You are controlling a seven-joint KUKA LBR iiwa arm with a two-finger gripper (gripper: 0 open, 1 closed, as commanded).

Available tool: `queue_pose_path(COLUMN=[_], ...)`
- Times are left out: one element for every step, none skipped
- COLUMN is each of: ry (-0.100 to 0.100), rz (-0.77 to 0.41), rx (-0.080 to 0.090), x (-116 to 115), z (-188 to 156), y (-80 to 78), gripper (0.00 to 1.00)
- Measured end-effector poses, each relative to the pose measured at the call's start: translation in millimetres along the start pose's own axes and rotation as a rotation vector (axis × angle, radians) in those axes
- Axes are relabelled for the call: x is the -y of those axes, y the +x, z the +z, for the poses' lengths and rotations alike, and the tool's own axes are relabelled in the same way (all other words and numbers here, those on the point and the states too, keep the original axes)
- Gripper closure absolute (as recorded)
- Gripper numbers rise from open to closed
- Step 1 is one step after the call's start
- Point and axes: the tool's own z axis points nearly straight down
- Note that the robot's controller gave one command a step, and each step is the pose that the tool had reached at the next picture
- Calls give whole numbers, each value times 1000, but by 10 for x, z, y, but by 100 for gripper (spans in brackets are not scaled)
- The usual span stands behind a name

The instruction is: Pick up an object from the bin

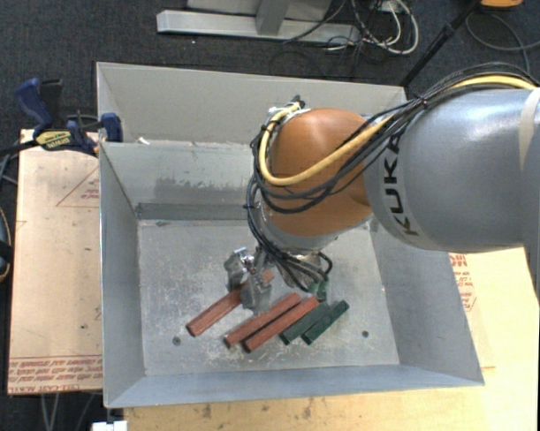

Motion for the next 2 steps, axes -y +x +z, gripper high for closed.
queue_pose_path(ry=[0,-1], rz=[0,-113], rx=[0,-4], x=[0,13], z=[0,-307], y=[0,36], gripper=[100,100])
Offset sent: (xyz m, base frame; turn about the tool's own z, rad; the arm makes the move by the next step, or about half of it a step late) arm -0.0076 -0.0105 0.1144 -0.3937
